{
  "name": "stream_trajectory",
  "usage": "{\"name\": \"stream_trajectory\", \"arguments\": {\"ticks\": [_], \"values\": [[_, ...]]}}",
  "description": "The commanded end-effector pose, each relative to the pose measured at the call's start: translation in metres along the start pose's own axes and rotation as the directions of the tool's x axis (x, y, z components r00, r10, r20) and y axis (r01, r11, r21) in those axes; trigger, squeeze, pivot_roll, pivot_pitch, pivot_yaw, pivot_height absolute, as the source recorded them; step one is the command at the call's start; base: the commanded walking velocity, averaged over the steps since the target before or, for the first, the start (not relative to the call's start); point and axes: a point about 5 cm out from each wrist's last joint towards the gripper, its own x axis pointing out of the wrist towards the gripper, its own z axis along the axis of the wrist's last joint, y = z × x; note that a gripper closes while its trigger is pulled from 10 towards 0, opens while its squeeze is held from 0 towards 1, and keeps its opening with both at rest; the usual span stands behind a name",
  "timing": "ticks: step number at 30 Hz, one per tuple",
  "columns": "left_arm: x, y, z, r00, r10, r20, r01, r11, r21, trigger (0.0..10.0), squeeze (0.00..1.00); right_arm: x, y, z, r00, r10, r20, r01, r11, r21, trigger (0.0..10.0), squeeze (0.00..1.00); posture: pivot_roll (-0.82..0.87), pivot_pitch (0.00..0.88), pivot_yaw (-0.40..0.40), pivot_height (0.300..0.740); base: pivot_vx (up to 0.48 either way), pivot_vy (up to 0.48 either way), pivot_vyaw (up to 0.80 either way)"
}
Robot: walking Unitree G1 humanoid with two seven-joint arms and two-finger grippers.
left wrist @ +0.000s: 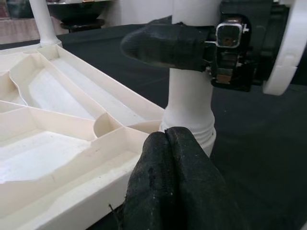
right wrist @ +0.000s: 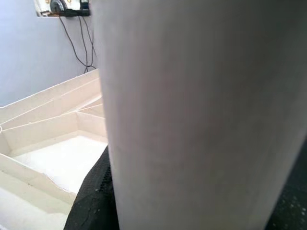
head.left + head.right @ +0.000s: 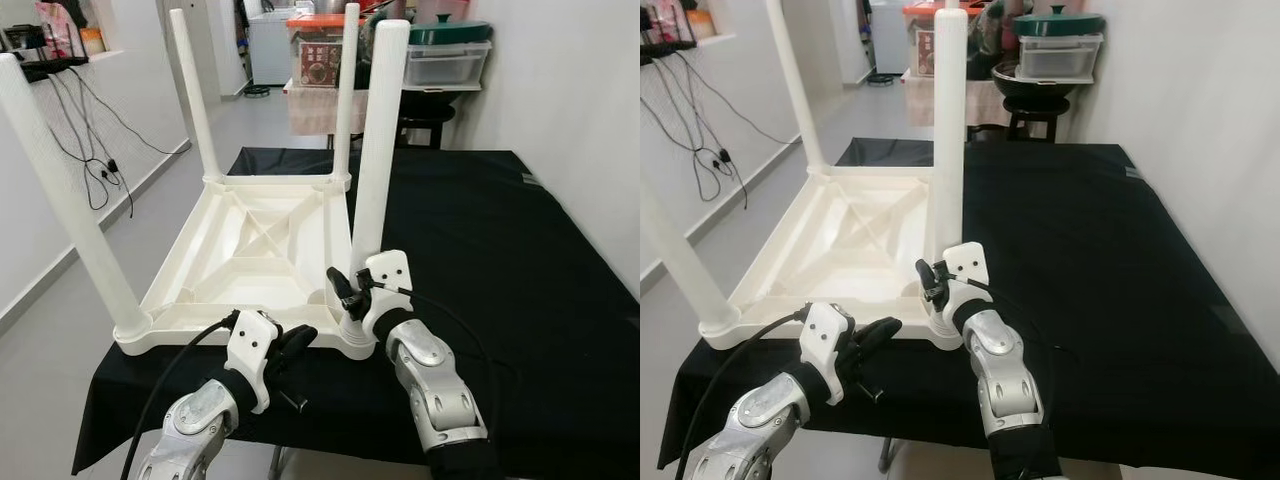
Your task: Building children table
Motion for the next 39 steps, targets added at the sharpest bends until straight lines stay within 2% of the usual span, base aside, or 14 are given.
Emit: {"name": "stream_trajectory", "arguments": {"ticks": [1, 6, 9, 11, 13, 14, 15, 17, 20, 22, 25, 26, 35, 39], "values": [[0.000, 0.003, -0.001, 1.000, 0.015, -0.006, -0.015, 1.000, 0.007, 10.0, 0.00, -0.002, -0.004, -0.010, 0.996, -0.021, -0.089, 0.023, 1.000, 0.020, 10.0, 1.00, -0.04, 0.000, -0.028, 0.740, 0.000, 0.000, 0.00], [0.000, 0.002, -0.001, 1.000, 0.010, -0.007, -0.010, 1.000, 0.002, 10.0, 0.00, 0.000, 0.002, -0.001, 0.995, 0.075, -0.060, -0.070, 0.993, 0.095, 10.0, 1.00, -0.04, 0.000, -0.026, 0.740, 0.000, 0.000, 0.00], [0.000, 0.002, -0.001, 1.000, 0.007, -0.006, -0.007, 1.000, 0.001, 10.0, 0.00, 0.002, 0.008, 0.010, 0.973, 0.233, 0.000, -0.232, 0.969, 0.087, 10.0, 1.00, -0.04, 0.000, -0.027, 0.740, 0.000, 0.000, 0.00], [0.000, 0.001, -0.001, 1.000, 0.004, -0.006, -0.004, 1.000, -0.002, 10.0, 0.00, 0.003, 0.006, 0.024, 0.885, 0.460, 0.070, -0.461, 0.887, 0.005, 10.0, 1.00, -0.03, 0.000, -0.031, 0.740, 0.000, 0.000, 0.00], [0.000, 0.001, -0.001, 1.000, 0.004, -0.006, -0.004, 1.000, -0.002, 10.0, 0.00, 0.003, 0.006, 0.024, 0.885, 0.460, 0.070, -0.461, 0.887, 0.005, 10.0, 1.00, -0.03, 0.000, -0.031, 0.740, 0.000, 0.000, 0.00], [0.000, 0.000, -0.001, 1.000, 0.002, -0.006, -0.002, 1.000, -0.002, 10.0, 0.00, 0.004, 0.002, 0.027, 0.823, 0.564, 0.071, -0.562, 0.826, -0.041, 10.0, 0.00, -0.03, 0.000, -0.033, 0.740, 0.000, 0.000, 0.00], [0.000, 0.000, -0.002, 1.000, 0.003, -0.007, -0.003, 1.000, -0.002, 10.0, 0.00, 0.004, -0.005, 0.027, 0.749, 0.661, 0.051, -0.658, 0.751, -0.062, 10.0, 0.00, -0.01, 0.000, -0.041, 0.740, 0.000, 0.000, 0.00], [0.000, 0.000, -0.002, 1.000, 0.003, -0.007, -0.003, 1.000, -0.002, 10.0, 0.00, 0.004, -0.005, 0.027, 0.749, 0.661, 0.051, -0.658, 0.751, -0.062, 10.0, 0.00, -0.01, 0.000, -0.041, 0.740, 0.000, 0.000, 0.00], [-0.001, -0.001, -0.002, 1.000, 0.008, -0.007, -0.008, 1.000, 0.001, 10.0, 0.00, 0.009, -0.020, 0.027, 0.653, 0.757, 0.016, -0.756, 0.653, -0.044, 10.0, 0.00, 0.00, 0.000, -0.048, 0.740, 0.000, 0.000, 0.00], [-0.001, -0.001, -0.002, 1.000, 0.010, -0.007, -0.010, 1.000, 0.002, 10.0, 0.00, 0.015, -0.024, 0.025, 0.657, 0.754, -0.015, -0.754, 0.656, -0.031, 2.1, 0.00, 0.00, 0.000, -0.048, 0.740, 0.000, 0.000, 0.00], [-0.001, -0.001, -0.002, 1.000, 0.010, -0.007, -0.010, 1.000, 0.002, 10.0, 0.00, 0.015, -0.024, 0.025, 0.657, 0.754, -0.015, -0.754, 0.656, -0.031, 2.1, 0.00, 0.00, 0.000, -0.048, 0.740, 0.000, 0.000, 0.00], [-0.002, -0.001, -0.002, 1.000, 0.010, -0.008, -0.010, 1.000, 0.003, 10.0, 0.00, 0.017, -0.025, 0.025, 0.664, 0.748, -0.008, -0.748, 0.664, -0.013, 0.0, 0.00, 0.01, 0.000, -0.051, 0.740, 0.000, 0.000, 0.00], [-0.002, -0.002, -0.003, 1.000, 0.008, -0.010, -0.008, 1.000, -0.002, 10.0, 0.00, 0.018, -0.036, 0.023, 0.692, 0.722, 0.023, -0.722, 0.692, 0.001, 0.0, 0.00, 0.00, 0.000, -0.041, 0.740, 0.000, 0.000, 0.00], [-0.002, -0.002, -0.003, 1.000, 0.009, -0.009, -0.009, 1.000, -0.004, 10.0, 0.00, 0.011, -0.037, 0.014, 0.785, 0.619, 0.018, -0.619, 0.785, 0.026, 0.0, 0.00, -0.01, 0.000, -0.044, 0.740, 0.000, 0.000, 0.00]]}}
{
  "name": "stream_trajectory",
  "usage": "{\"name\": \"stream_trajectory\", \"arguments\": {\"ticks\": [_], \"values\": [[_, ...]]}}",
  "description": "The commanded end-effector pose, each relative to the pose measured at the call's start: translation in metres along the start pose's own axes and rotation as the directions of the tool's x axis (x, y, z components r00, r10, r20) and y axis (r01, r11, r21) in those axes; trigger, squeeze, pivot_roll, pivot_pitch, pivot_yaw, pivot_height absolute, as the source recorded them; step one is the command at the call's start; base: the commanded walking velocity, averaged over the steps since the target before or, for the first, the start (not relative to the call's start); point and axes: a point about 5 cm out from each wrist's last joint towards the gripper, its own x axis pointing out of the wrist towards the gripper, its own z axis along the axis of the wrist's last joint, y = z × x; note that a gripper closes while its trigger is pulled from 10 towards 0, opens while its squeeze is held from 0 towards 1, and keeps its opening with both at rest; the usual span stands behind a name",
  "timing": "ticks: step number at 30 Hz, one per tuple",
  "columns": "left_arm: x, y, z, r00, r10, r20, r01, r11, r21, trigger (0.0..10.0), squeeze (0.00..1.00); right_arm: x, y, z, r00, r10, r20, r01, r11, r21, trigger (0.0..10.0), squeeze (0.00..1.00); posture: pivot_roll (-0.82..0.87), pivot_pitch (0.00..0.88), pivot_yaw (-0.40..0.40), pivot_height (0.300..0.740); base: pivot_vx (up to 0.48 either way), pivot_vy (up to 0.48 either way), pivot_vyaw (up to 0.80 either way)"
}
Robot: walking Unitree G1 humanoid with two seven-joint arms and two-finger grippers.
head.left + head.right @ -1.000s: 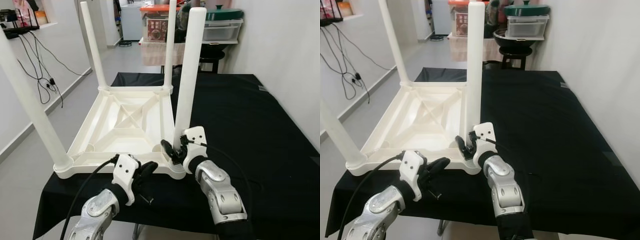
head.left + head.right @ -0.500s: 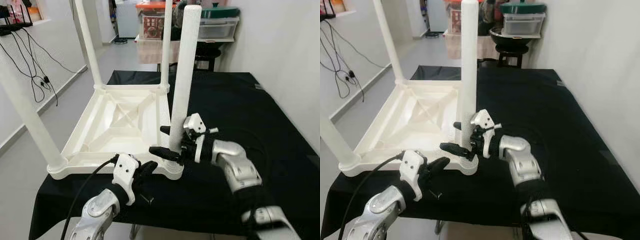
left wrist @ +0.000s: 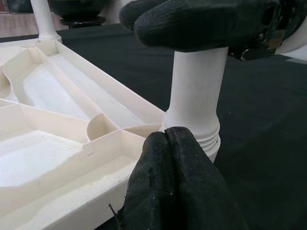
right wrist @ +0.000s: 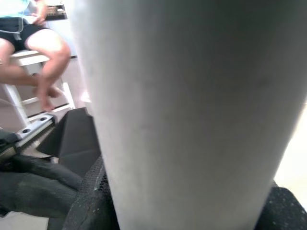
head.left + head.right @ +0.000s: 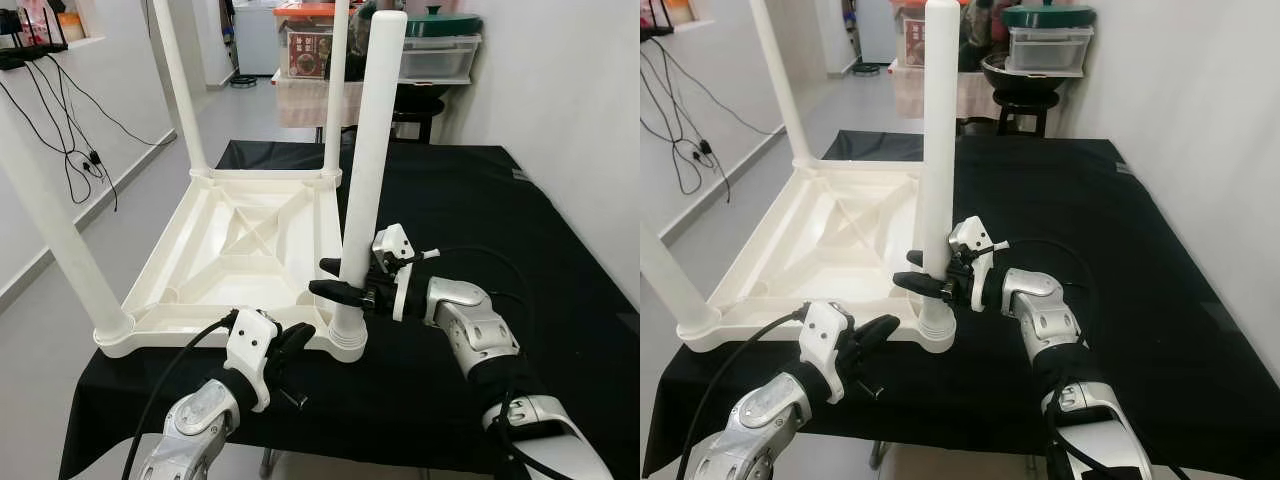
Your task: Building children table
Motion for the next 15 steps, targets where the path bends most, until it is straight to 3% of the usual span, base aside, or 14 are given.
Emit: {"name": "stream_trajectory", "arguments": {"ticks": [1, 2, 3, 4, 5, 6, 7, 8, 9, 10, 11, 15], "values": [[-0.002, 0.000, -0.002, 1.000, 0.002, -0.007, -0.002, 1.000, 0.001, 10.0, 0.00, 0.002, 0.009, -0.008, 0.995, -0.095, -0.017, 0.095, 0.995, 0.020, 0.0, 0.00, -0.01, 0.000, -0.044, 0.740, 0.000, 0.000, 0.00], [-0.003, 0.000, -0.002, 1.000, 0.003, -0.007, -0.003, 1.000, 0.002, 10.0, 0.00, 0.008, 0.015, -0.010, 0.977, -0.215, -0.003, 0.215, 0.976, 0.020, 0.0, 0.00, -0.01, 0.000, -0.064, 0.740, 0.000, 0.000, 0.00], [-0.003, 0.000, -0.002, 1.000, 0.003, -0.007, -0.003, 1.000, 0.002, 10.0, 0.00, 0.008, 0.015, -0.010, 0.977, -0.215, -0.003, 0.215, 0.976, 0.020, 0.0, 0.00, -0.01, 0.000, -0.064, 0.740, 0.000, 0.000, 0.00], [-0.003, 0.000, -0.002, 1.000, 0.004, -0.006, -0.004, 1.000, 0.002, 10.0, 0.00, 0.013, 0.014, -0.005, 0.887, -0.459, 0.058, 0.455, 0.888, 0.064, 0.0, 0.00, -0.01, 0.000, -0.070, 0.740, 0.000, 0.000, 0.00], [-0.003, 0.000, -0.002, 1.000, 0.004, -0.006, -0.004, 1.000, 0.002, 10.0, 0.00, 0.013, 0.014, -0.005, 0.887, -0.459, 0.058, 0.455, 0.888, 0.064, 0.0, 0.00, -0.01, 0.000, -0.070, 0.740, 0.000, 0.000, 0.00], [-0.004, 0.000, -0.002, 1.000, 0.004, -0.006, -0.004, 1.000, 0.002, 10.0, 0.00, 0.019, 0.038, -0.022, 0.808, -0.589, -0.023, 0.587, 0.802, 0.109, 0.0, 0.00, -0.02, 0.000, -0.056, 0.740, 0.000, 0.000, 0.00], [-0.003, 0.001, -0.002, 1.000, 0.005, -0.006, -0.005, 1.000, 0.002, 10.0, 0.00, 0.027, 0.057, -0.027, 0.791, -0.610, -0.049, 0.612, 0.788, 0.074, 0.0, 0.00, -0.02, 0.000, -0.044, 0.740, 0.000, 0.000, 0.00], [-0.002, 0.001, -0.002, 1.000, 0.005, -0.007, -0.005, 1.000, 0.005, 10.0, 0.00, 0.027, 0.060, -0.026, 0.773, -0.633, -0.048, 0.634, 0.769, 0.074, 0.0, 0.00, -0.02, 0.000, -0.040, 0.740, 0.000, 0.000, 0.00], [-0.002, 0.001, -0.002, 1.000, 0.005, -0.007, -0.005, 1.000, 0.005, 10.0, 0.00, 0.027, 0.060, -0.026, 0.773, -0.633, -0.048, 0.634, 0.769, 0.074, 0.0, 0.00, -0.02, 0.000, -0.040, 0.740, 0.000, 0.000, 0.00], [-0.001, 0.001, -0.003, 1.000, 0.002, -0.009, -0.002, 1.000, 0.004, 10.0, 0.00, 0.021, 0.045, -0.029, 0.757, -0.650, -0.066, 0.653, 0.754, 0.066, 0.0, 0.00, 0.00, 0.000, -0.066, 0.740, 0.000, 0.000, 0.00], [-0.001, 0.001, -0.003, 1.000, 0.000, -0.009, 0.000, 1.000, 0.002, 10.0, 0.00, 0.019, 0.040, -0.032, 0.745, -0.662, -0.079, 0.667, 0.741, 0.082, 0.0, 0.00, -0.01, 0.000, -0.063, 0.740, 0.000, 0.000, 0.00], [0.000, 0.002, -0.003, 1.000, 0.003, -0.006, -0.003, 1.000, 0.001, 10.0, 0.00, 0.022, 0.041, -0.031, 0.755, -0.653, -0.066, 0.656, 0.751, 0.071, 0.0, 0.00, -0.03, 0.000, -0.048, 0.740, 0.000, 0.000, 0.00]]}}
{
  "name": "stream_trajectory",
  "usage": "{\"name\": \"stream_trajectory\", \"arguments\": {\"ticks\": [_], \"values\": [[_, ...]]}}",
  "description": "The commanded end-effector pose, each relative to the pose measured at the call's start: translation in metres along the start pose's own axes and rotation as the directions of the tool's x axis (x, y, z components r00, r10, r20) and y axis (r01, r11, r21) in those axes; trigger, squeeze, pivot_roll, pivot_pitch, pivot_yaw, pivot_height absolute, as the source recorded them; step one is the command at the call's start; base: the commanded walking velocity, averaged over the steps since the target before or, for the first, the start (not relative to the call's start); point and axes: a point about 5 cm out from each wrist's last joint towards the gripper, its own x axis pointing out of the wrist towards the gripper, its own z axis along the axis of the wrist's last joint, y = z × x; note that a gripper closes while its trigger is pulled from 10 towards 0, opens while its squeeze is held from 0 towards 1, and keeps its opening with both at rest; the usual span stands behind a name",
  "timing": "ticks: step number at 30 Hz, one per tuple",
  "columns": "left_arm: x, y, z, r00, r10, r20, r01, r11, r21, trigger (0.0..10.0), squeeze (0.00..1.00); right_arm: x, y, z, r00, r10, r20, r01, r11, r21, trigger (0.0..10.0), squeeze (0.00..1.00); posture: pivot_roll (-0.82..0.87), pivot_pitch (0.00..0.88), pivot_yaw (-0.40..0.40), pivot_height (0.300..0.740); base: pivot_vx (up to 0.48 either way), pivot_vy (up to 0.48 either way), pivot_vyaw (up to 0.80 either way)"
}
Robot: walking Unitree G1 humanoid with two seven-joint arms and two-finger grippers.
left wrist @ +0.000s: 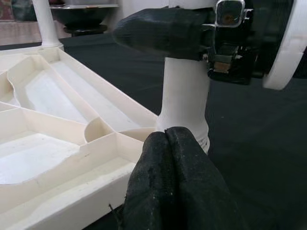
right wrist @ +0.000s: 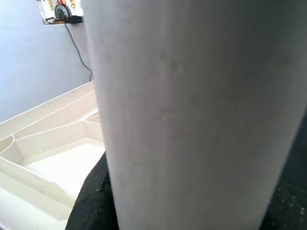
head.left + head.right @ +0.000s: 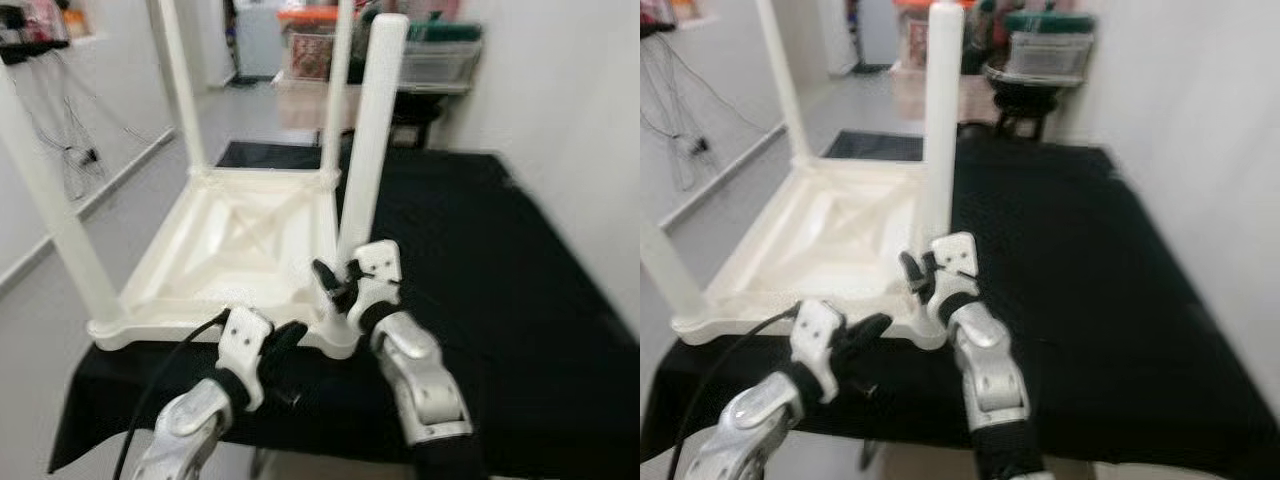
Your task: Building children table
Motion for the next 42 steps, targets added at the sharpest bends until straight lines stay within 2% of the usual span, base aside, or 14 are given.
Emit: {"name": "stream_trajectory", "arguments": {"ticks": [1, 4, 5, 6, 7, 16, 20, 21, 22, 32, 33, 34, 35, 42], "values": [[0.000, 0.002, -0.002, 1.000, 0.012, -0.006, -0.012, 1.000, 0.006, 10.0, 0.00, -0.002, -0.003, -0.016, 0.997, -0.015, -0.070, 0.016, 1.000, 0.021, 0.0, 0.00, -0.03, 0.000, -0.046, 0.740, 0.000, 0.000, 0.00], [0.001, 0.002, -0.002, 1.000, 0.018, -0.004, -0.018, 1.000, 0.009, 10.0, 0.00, -0.003, -0.002, -0.014, 0.997, -0.010, -0.070, 0.012, 1.000, 0.027, 0.0, 0.00, -0.03, 0.000, -0.046, 0.740, 0.000, 0.000, 0.00], [0.001, 0.003, -0.002, 1.000, 0.017, -0.003, -0.016, 1.000, 0.006, 10.0, 0.00, -0.003, 0.000, -0.013, 0.997, 0.006, -0.080, -0.001, 0.998, 0.057, 9.3, 0.00, -0.03, 0.000, -0.043, 0.740, 0.000, 0.000, 0.00], [0.001, 0.003, -0.002, 1.000, 0.017, -0.003, -0.016, 1.000, 0.006, 10.0, 0.00, -0.003, 0.000, -0.013, 0.997, 0.006, -0.080, -0.001, 0.998, 0.057, 9.3, 0.00, -0.03, 0.000, -0.043, 0.740, 0.000, 0.000, 0.00], [0.002, 0.002, -0.001, 1.000, 0.013, -0.004, -0.013, 1.000, 0.004, 10.0, 0.00, -0.003, 0.001, -0.012, 0.996, 0.037, -0.083, -0.030, 0.996, 0.082, 10.0, 0.98, -0.03, 0.000, -0.042, 0.740, 0.000, 0.000, 0.00], [0.003, 0.002, -0.001, 1.000, 0.011, -0.002, -0.011, 1.000, 0.002, 10.0, 0.00, 0.000, 0.012, 0.010, 0.947, 0.321, -0.017, -0.316, 0.941, 0.124, 10.0, 1.00, -0.02, 0.000, -0.046, 0.740, 0.000, 0.000, 0.00], [0.004, 0.002, -0.001, 1.000, 0.012, -0.001, -0.012, 1.000, 0.001, 10.0, 0.00, 0.005, -0.005, 0.026, 0.859, 0.512, 0.012, -0.512, 0.859, 0.019, 10.0, 1.00, -0.02, 0.000, -0.050, 0.740, 0.000, 0.000, 0.00], [0.004, 0.001, -0.001, 1.000, 0.012, 0.000, -0.012, 1.000, 0.001, 10.0, 0.00, 0.007, -0.011, 0.030, 0.827, 0.562, 0.009, -0.562, 0.827, -0.018, 10.0, 0.27, -0.02, 0.000, -0.051, 0.740, 0.000, 0.000, 0.00], [0.004, 0.001, -0.001, 1.000, 0.011, 0.000, -0.011, 1.000, 0.001, 10.0, 0.00, 0.008, -0.016, 0.033, 0.803, 0.596, 0.005, -0.595, 0.803, -0.038, 10.0, 0.00, -0.01, 0.000, -0.053, 0.740, 0.000, 0.000, 0.00], [0.003, -0.001, -0.001, 1.000, 0.012, -0.002, -0.012, 1.000, 0.004, 10.0, 0.00, 0.012, -0.034, 0.030, 0.627, 0.778, -0.044, -0.777, 0.628, 0.037, 10.0, 0.00, 0.02, 0.000, -0.063, 0.740, 0.000, 0.000, 0.00], [0.002, -0.001, -0.001, 1.000, 0.012, -0.002, -0.012, 1.000, 0.004, 10.0, 0.00, 0.014, -0.034, 0.029, 0.609, 0.791, -0.055, -0.790, 0.611, 0.051, 7.0, 0.00, 0.02, 0.000, -0.063, 0.740, 0.000, 0.000, 0.00], [0.001, -0.001, -0.001, 1.000, 0.012, -0.003, -0.012, 1.000, 0.005, 10.0, 0.00, 0.015, -0.035, 0.028, 0.590, 0.805, -0.061, -0.803, 0.593, 0.057, 7.0, 0.00, 0.03, 0.000, -0.064, 0.740, 0.000, 0.000, 0.00], [0.001, -0.002, -0.001, 1.000, 0.012, -0.004, -0.012, 1.000, 0.006, 10.0, 0.00, 0.014, -0.036, 0.028, 0.561, 0.826, -0.056, -0.823, 0.564, 0.070, 0.0, 0.00, 0.03, 0.000, -0.064, 0.740, 0.000, 0.000, 0.00], [0.000, -0.002, -0.001, 1.000, 0.011, -0.006, -0.011, 1.000, 0.007, 10.0, 0.00, 0.017, -0.040, 0.030, 0.537, 0.842, -0.039, -0.840, 0.539, 0.065, 0.0, 0.00, 0.03, 0.000, -0.061, 0.740, 0.000, 0.000, 0.00]]}}
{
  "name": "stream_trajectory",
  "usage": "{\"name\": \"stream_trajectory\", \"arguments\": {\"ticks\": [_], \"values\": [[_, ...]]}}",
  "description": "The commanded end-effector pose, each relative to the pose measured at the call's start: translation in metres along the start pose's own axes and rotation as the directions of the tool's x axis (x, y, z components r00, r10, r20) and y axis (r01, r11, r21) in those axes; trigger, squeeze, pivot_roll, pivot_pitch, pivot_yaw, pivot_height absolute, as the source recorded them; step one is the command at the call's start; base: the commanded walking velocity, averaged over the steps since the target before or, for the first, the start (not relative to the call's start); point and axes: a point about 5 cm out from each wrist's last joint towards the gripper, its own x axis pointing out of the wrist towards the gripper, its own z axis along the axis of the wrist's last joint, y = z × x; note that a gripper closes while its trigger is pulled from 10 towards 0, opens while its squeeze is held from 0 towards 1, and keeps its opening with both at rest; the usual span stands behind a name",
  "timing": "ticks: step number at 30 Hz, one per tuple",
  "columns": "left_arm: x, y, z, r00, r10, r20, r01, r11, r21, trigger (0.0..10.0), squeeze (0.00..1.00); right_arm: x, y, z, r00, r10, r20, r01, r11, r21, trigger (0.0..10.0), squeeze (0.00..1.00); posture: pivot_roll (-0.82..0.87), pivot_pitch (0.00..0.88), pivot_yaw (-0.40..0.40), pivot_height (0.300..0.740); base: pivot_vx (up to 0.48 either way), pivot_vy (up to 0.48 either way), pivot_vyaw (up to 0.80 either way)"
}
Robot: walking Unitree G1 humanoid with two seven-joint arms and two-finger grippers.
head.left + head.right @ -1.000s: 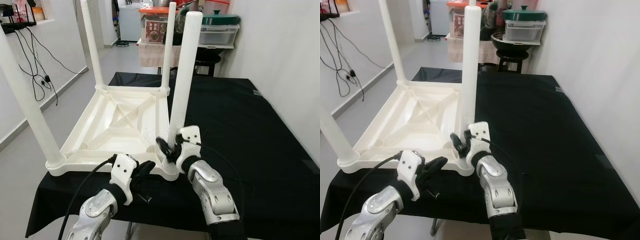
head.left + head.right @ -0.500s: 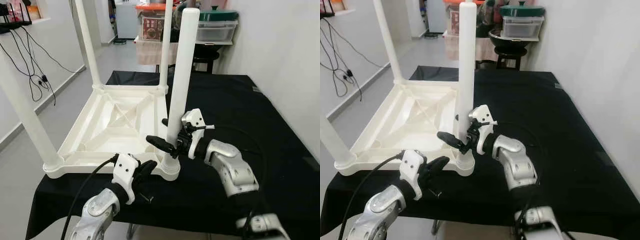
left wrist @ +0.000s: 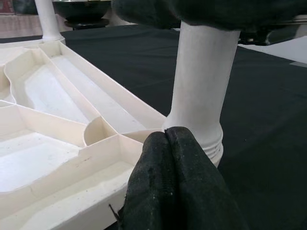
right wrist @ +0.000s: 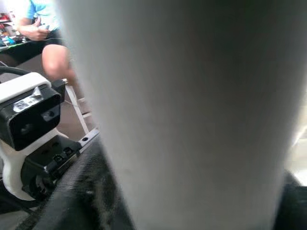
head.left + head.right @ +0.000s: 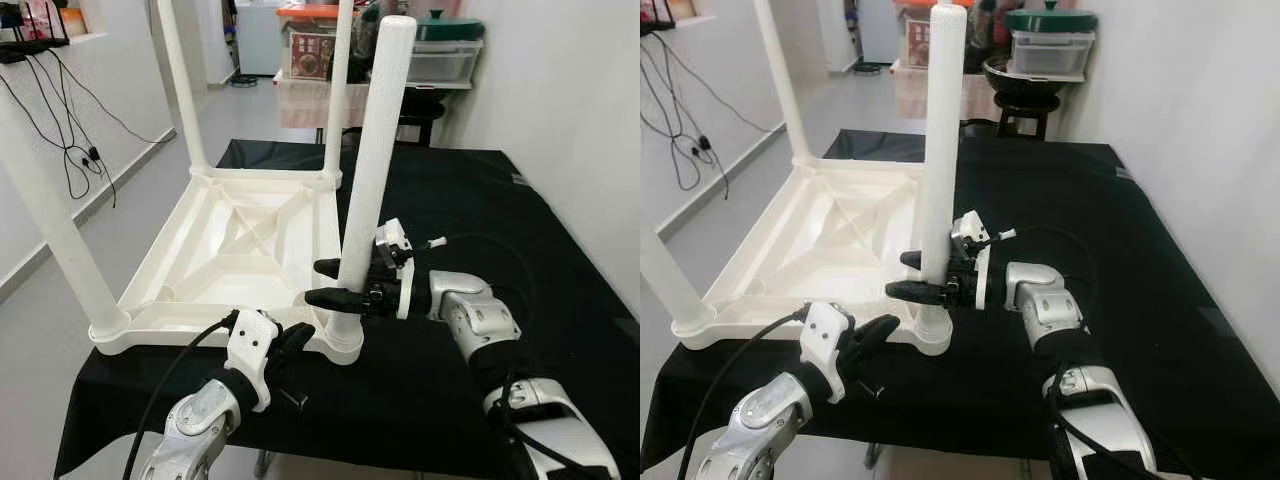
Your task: Building children table
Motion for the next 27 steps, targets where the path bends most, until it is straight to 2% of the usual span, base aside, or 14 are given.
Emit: {"name": "stream_trajectory", "arguments": {"ticks": [1, 6, 11, 12, 13, 14, 15, 16, 17, 19, 20, 21, 24, 27], "values": [[-0.001, -0.001, -0.001, 1.000, 0.003, -0.008, -0.003, 1.000, 0.002, 10.0, 0.00, 0.005, 0.001, 0.001, 1.000, 0.019, 0.004, -0.019, 1.000, -0.012, 0.0, 0.00, 0.03, 0.000, -0.061, 0.740, 0.000, 0.000, 0.00], [-0.001, -0.001, -0.001, 1.000, 0.003, -0.008, -0.003, 1.000, 0.001, 10.0, 0.00, -0.004, 0.000, -0.005, 0.999, -0.044, -0.008, 0.043, 0.997, -0.059, 0.0, 0.00, 0.02, 0.000, -0.057, 0.740, 0.000, 0.000, 0.00], [-0.001, 0.001, 0.000, 1.000, 0.005, -0.007, -0.005, 1.000, 0.000, 10.0, 0.00, -0.016, -0.003, -0.004, 0.949, -0.313, 0.044, 0.316, 0.943, -0.104, 0.0, 0.00, 0.01, 0.000, -0.049, 0.740, 0.000, 0.000, 0.00], [-0.002, 0.002, 0.000, 1.000, 0.004, -0.007, -0.004, 1.000, 0.000, 10.0, 0.00, -0.009, -0.005, -0.009, 0.849, -0.523, 0.073, 0.528, 0.844, -0.090, 0.0, 0.00, 0.00, 0.000, -0.049, 0.740, 0.000, 0.000, 0.00], [-0.002, 0.003, 0.000, 1.000, 0.004, -0.008, -0.004, 1.000, 0.000, 10.0, 0.00, -0.006, -0.005, -0.013, 0.747, -0.659, 0.091, 0.664, 0.744, -0.074, 0.0, 0.00, -0.01, 0.000, -0.048, 0.740, 0.000, 0.000, 0.00], [-0.003, 0.004, 0.000, 1.000, 0.004, -0.008, -0.004, 1.000, -0.001, 10.0, 0.00, -0.001, 0.012, -0.035, 0.578, -0.816, 0.021, 0.816, 0.578, -0.005, 0.0, 0.00, -0.02, 0.000, -0.039, 0.740, 0.000, 0.000, 0.00], [-0.003, 0.004, 0.001, 1.000, 0.002, -0.008, -0.002, 1.000, -0.001, 10.0, 0.00, 0.006, 0.033, -0.048, 0.497, -0.868, 0.004, 0.867, 0.497, 0.021, 0.0, 0.00, -0.02, 0.000, -0.038, 0.740, 0.000, 0.000, 0.00], [-0.003, 0.004, 0.001, 1.000, 0.002, -0.008, -0.002, 1.000, -0.001, 10.0, 0.00, 0.006, 0.033, -0.048, 0.497, -0.868, 0.004, 0.867, 0.497, 0.021, 0.0, 0.00, -0.02, 0.000, -0.038, 0.740, 0.000, 0.000, 0.00], [-0.003, 0.005, 0.001, 1.000, 0.002, -0.008, -0.002, 1.000, -0.001, 10.0, 0.00, 0.016, 0.050, -0.054, 0.492, -0.870, -0.005, 0.870, 0.492, -0.007, 0.0, 0.00, -0.02, 0.000, -0.031, 0.740, 0.000, 0.000, 0.00], [-0.002, 0.006, -0.001, 1.000, 0.002, -0.012, -0.002, 1.000, 0.003, 10.0, 0.00, 0.017, 0.047, -0.047, 0.500, -0.866, 0.026, 0.866, 0.499, -0.025, 0.0, 0.00, -0.05, 0.000, -0.013, 0.740, 0.000, 0.000, 0.00], [-0.001, 0.006, -0.001, 1.000, 0.002, -0.013, -0.002, 1.000, 0.002, 10.0, 0.00, 0.018, 0.041, -0.044, 0.527, -0.849, 0.041, 0.850, 0.524, -0.054, 0.0, 0.00, -0.02, 0.000, -0.031, 0.740, 0.000, 0.000, 0.00], [-0.001, 0.006, -0.001, 1.000, 0.001, -0.013, -0.001, 1.000, 0.001, 10.0, 0.00, 0.016, 0.035, -0.042, 0.532, -0.846, 0.042, 0.846, 0.529, -0.068, 0.0, 0.00, -0.02, 0.000, -0.036, 0.740, 0.000, 0.000, 0.00], [0.000, 0.006, -0.002, 1.000, -0.002, -0.016, 0.002, 1.000, 0.005, 10.0, 0.00, 0.020, 0.035, -0.046, 0.541, -0.841, 0.020, 0.839, 0.537, -0.083, 0.0, 0.00, -0.02, 0.000, -0.030, 0.740, 0.000, 0.000, 0.00], [0.000, 0.007, -0.002, 1.000, 0.016, -0.011, -0.016, 1.000, 0.009, 10.0, 0.00, 0.020, 0.036, -0.044, 0.515, -0.857, 0.028, 0.856, 0.512, -0.073, 0.0, 0.00, -0.03, 0.000, -0.030, 0.740, 0.000, 0.000, 0.00]]}}
